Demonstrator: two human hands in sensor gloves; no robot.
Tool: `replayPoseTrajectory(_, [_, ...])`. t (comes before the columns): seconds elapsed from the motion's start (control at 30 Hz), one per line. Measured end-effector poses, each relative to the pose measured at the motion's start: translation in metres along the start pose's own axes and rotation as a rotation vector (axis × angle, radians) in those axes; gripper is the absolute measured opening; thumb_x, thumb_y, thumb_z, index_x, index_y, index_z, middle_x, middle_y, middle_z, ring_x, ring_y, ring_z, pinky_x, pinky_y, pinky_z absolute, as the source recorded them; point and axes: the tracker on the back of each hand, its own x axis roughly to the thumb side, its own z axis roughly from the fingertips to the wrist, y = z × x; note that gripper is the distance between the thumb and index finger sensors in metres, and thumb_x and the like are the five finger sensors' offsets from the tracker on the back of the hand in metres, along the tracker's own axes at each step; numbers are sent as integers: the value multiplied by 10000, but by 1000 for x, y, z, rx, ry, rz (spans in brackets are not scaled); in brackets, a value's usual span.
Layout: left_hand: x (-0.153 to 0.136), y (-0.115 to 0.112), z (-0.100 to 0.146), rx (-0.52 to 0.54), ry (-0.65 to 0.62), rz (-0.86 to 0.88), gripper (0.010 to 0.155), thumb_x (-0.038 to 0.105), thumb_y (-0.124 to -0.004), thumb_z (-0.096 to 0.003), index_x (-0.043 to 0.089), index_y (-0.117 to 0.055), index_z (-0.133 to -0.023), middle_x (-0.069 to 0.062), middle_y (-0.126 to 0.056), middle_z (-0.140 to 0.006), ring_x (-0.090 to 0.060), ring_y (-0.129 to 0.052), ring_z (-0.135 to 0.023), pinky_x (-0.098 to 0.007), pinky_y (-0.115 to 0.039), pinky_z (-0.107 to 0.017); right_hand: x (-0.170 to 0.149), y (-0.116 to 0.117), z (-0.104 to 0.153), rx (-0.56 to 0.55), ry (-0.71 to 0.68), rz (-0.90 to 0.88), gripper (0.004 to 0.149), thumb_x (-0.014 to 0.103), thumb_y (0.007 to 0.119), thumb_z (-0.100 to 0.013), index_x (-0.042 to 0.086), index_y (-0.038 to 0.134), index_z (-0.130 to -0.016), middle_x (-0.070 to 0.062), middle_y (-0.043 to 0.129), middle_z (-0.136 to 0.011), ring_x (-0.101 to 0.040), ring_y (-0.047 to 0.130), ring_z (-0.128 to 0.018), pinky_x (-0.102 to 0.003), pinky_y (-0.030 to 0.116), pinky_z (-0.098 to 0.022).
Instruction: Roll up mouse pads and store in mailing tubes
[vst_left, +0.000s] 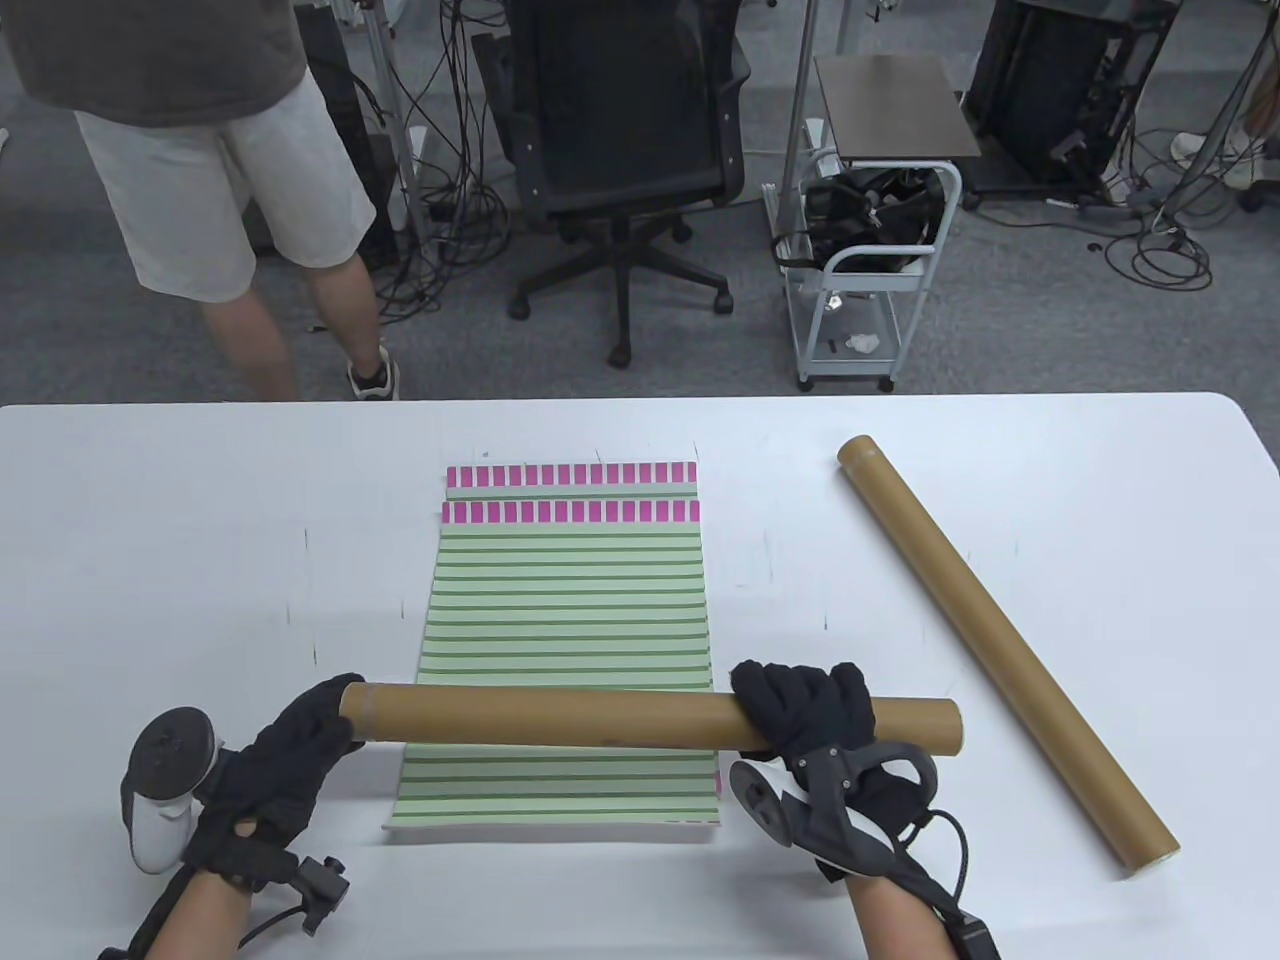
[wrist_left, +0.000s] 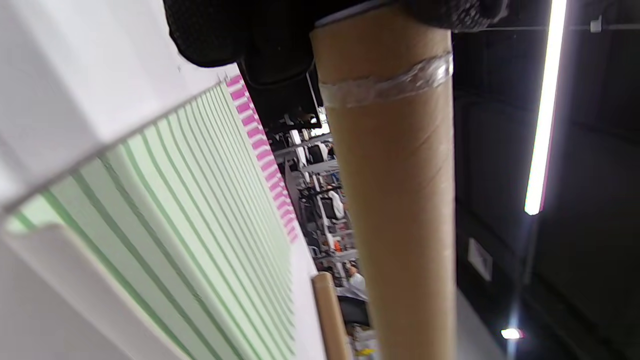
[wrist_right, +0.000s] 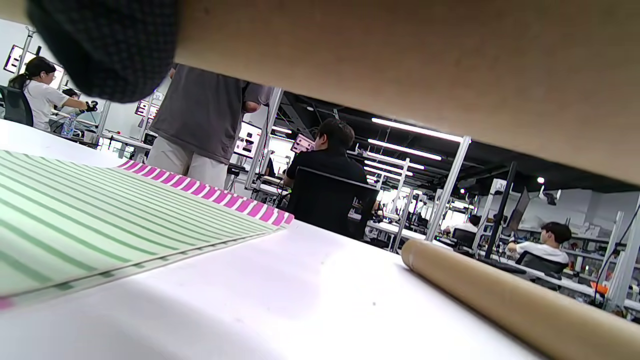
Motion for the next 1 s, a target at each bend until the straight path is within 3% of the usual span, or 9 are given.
replayPoseTrajectory(0.13, [4, 6, 2, 90, -17, -99, 449, 461, -595, -462, 254, -655, -856, 52, -683, -1053, -140, -910, -863, -277, -817, -674, -1, 0, 0, 1, 2, 6, 784, 522, 828, -351, 335, 419, -993, 113, 681, -965, -181, 798, -856, -589, 544, -758])
replayPoseTrajectory(0.23, [3, 7, 2, 94, -3, -76, 445, 458, -622, -462, 248, -673, -851, 45, -696, -1048, -150, -917, -847, -290, -817, -663, -1, -1, -1, -6, 5, 1, 784, 517, 832, -352, 335, 419, -992, 111, 678, -967, -185, 791, -858, -589, 535, -760])
replayPoseTrajectory(0.33, [2, 14, 2, 152, 27, -176, 434, 449, -683, -460, 235, -711, -837, 24, -719, -1036, -160, -927, -824, -314, -819, -645, -3, -2, -1, -7, 18, 22, 783, 514, 835, -352, 336, 420, -991, 112, 678, -967, -185, 786, -861, -591, 525, -761])
replayPoseTrajectory(0.4, [2, 19, 2, 196, 60, -393, 438, 443, -748, -450, 217, -750, -826, 1, -725, -1035, -200, -921, -821, -349, -809, -639, -7, -2, -1, -13, 37, 55, 784, 513, 836, -352, 336, 420, -991, 110, 680, -966, -186, 786, -860, -591, 519, -762])
replayPoseTrajectory(0.53, [10, 8, -1, 185, 175, -1052, 419, 447, -811, -414, 252, -830, -784, 25, -784, -1001, -192, -922, -825, -360, -814, -637, -11, -4, -2, -21, 62, 98, 784, 513, 838, -353, 328, 427, -994, 105, 683, -966, -192, 789, -856, -598, 509, -760])
replayPoseTrajectory(0.63, [8, -4, -5, 172, 202, -1305, 402, 454, -859, -365, 298, -896, -734, 88, -812, -960, -148, -925, -807, -342, -819, -631, -12, -5, -2, -21, 68, 105, 787, 514, 839, -350, 325, 429, -995, 104, 686, -964, -192, 793, -853, -600, 511, -757])
replayPoseTrajectory(0.73, [3, -11, -10, 144, 245, -1476, 380, 450, -874, -344, 307, -920, -693, 66, -840, -909, -127, -938, -721, -330, -825, -599, -13, -4, -1, -11, 71, 97, 786, 514, 840, -349, 326, 432, -994, 106, 688, -963, -191, 795, -851, -597, 512, -758])
replayPoseTrajectory(0.87, [-1, -12, -13, 105, 401, -1491, 388, 436, -888, -341, 286, -938, -695, 31, -857, -896, -152, -958, -677, -352, -836, -565, -13, -5, -1, -3, 70, 102, 787, 513, 842, -348, 324, 435, -994, 103, 691, -963, -189, 797, -850, -601, 514, -756])
replayPoseTrajectory(1.0, [-6, -10, -13, 60, 462, -1438, 394, 433, -885, -349, 271, -915, -707, 30, -825, -922, -174, -948, -702, -372, -826, -575, -14, -6, -2, 12, 74, 86, 786, 515, 844, -345, 317, 451, -997, 96, 706, -958, -194, 809, -841, -599, 526, -750])
